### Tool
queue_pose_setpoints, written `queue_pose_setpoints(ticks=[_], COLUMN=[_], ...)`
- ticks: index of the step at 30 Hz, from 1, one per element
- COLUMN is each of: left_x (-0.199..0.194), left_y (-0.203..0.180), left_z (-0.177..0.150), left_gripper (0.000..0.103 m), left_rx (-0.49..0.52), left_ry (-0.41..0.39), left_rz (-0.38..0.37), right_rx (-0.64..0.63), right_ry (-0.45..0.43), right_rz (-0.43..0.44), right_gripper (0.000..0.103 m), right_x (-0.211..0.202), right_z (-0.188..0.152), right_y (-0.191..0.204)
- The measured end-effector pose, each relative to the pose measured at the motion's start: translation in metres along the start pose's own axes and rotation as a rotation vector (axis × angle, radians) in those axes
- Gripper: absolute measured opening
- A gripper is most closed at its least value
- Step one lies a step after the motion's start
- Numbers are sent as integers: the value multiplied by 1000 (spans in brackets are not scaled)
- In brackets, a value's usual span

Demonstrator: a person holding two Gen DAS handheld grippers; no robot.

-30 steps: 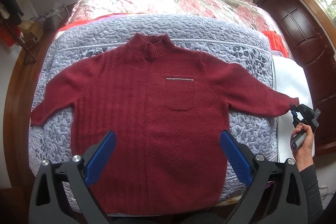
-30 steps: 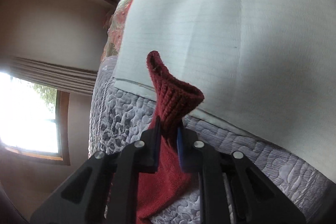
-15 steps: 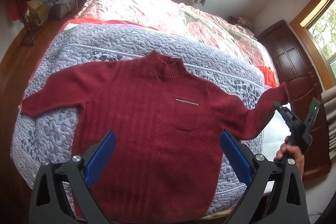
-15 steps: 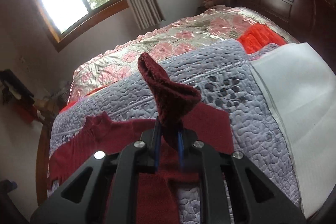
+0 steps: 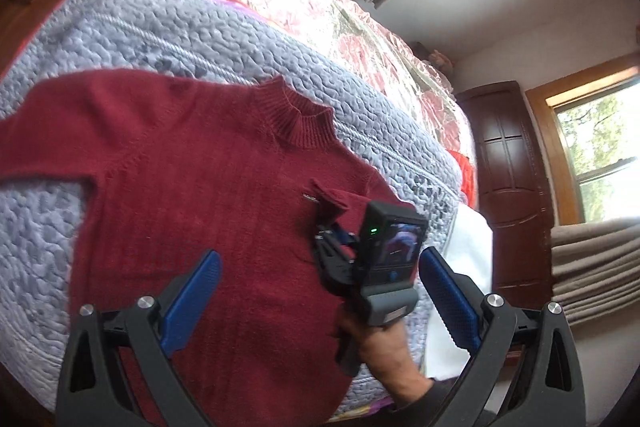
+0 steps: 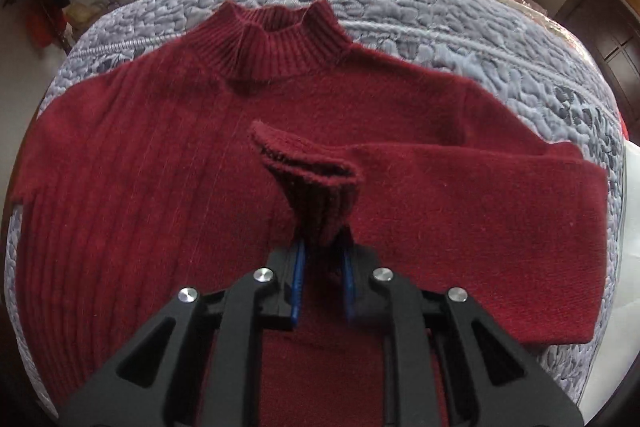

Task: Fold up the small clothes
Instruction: 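Carry the sleeve cuff across the sweater body toward the other sleeve with the right gripper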

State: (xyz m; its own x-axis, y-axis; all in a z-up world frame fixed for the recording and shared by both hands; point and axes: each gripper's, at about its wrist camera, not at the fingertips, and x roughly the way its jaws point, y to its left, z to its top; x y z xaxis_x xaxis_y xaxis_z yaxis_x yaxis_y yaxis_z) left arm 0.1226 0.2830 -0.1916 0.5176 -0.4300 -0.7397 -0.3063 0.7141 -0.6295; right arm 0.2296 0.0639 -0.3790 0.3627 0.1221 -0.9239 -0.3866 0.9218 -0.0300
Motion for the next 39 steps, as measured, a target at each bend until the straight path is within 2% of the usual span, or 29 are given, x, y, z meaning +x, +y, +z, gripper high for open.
queue_pose_setpoints(ticks=[4, 8, 11, 13, 15, 17, 20, 22, 23, 24, 27, 30, 33, 39], left_x=[56, 127, 180, 210, 236, 251, 264, 265, 267, 271, 271, 265, 246, 186], left_y=[12, 24, 36, 45, 50, 49, 41, 33, 30, 29, 24, 5, -27, -73], left_z=[21, 35, 37, 33, 28, 24, 22, 22, 22, 21, 24, 30, 43, 73], left_gripper=[99, 99, 99, 99, 99, 99, 94, 65, 39, 26, 12, 7, 7, 7], left_rx=[-53, -200, -277, -347, -380, -346, -301, -259, -245, -245, -228, -154, -10, 227], left_ry=[83, 161, 194, 243, 288, 297, 310, 313, 330, 355, 386, 342, 282, 143], left_rz=[-60, -169, -122, -127, -77, -13, 33, 83, 91, 85, 104, 103, 105, 56], right_rx=[-5, 55, 103, 140, 163, 180, 244, 283, 301, 317, 342, 340, 331, 318], right_ry=[-19, -30, -13, 12, 37, 60, 69, 62, 53, 43, 13, -4, 5, 44], right_rz=[54, 121, 146, 161, 169, 173, 198, 211, 217, 225, 250, 268, 279, 292], right_gripper=[39, 47, 49, 50, 50, 50, 50, 50, 50, 51, 54, 54, 54, 54], right_x=[-13, -47, -70, -80, -89, -94, -100, -104, -106, -109, -118, -125, -128, -124], right_z=[-11, -33, -59, -80, -96, -108, -119, -118, -119, -118, -111, -109, -109, -110], right_y=[-2, -28, -47, -59, -68, -75, -86, -92, -94, -96, -97, -95, -93, -83])
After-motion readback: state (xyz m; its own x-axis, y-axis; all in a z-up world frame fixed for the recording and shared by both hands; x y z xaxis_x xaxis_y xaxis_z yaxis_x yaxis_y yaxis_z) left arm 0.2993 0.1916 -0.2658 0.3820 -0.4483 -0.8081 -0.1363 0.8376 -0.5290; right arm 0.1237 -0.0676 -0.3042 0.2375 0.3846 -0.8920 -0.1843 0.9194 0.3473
